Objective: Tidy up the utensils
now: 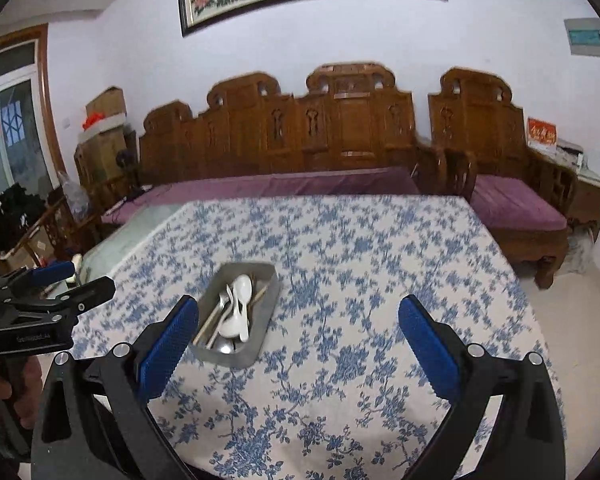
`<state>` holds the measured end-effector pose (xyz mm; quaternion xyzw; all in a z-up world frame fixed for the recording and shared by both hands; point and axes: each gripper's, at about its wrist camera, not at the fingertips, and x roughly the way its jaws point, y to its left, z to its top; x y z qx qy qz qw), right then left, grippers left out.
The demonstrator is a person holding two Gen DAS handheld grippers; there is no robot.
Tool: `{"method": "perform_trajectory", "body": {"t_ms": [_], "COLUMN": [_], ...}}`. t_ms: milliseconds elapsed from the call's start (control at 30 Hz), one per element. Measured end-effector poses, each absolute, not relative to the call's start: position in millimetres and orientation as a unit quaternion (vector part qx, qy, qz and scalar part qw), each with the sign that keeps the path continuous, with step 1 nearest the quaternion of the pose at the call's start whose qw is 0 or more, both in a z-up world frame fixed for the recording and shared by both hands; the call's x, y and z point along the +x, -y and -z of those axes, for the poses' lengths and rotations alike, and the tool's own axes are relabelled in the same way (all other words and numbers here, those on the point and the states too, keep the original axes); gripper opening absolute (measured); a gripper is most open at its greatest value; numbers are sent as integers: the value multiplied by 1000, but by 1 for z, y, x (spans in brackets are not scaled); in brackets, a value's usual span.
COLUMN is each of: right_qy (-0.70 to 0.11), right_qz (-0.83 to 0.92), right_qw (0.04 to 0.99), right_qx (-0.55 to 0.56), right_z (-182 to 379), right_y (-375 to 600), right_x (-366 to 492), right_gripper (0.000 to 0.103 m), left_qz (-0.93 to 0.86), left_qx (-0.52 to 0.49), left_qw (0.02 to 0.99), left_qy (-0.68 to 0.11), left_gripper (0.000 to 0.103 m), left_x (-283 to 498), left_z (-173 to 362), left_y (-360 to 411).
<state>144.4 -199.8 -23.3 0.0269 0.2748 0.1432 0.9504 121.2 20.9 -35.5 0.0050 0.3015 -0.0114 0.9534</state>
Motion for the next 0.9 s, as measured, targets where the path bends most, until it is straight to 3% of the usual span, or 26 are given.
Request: {"method": "perform_trajectory", "body": {"t_ms": [433,900], "right_qy": [-183,-174], "right_qz": [-137,-138], "right_qw": [973,975], "right_qx": [15,18], "right_z": [-52,-60], "right_y": [202,202], "right_x": [93,85], "right_gripper": [101,101], "left_qz": [5,8], "left_qx": [-4,-4], "left_qw": [975,978], "left_qy": [-223,-207], "left_gripper": [95,96], "left_x": [76,64], "left_z": [-31,-42], "left_y": [-19,-17]}}
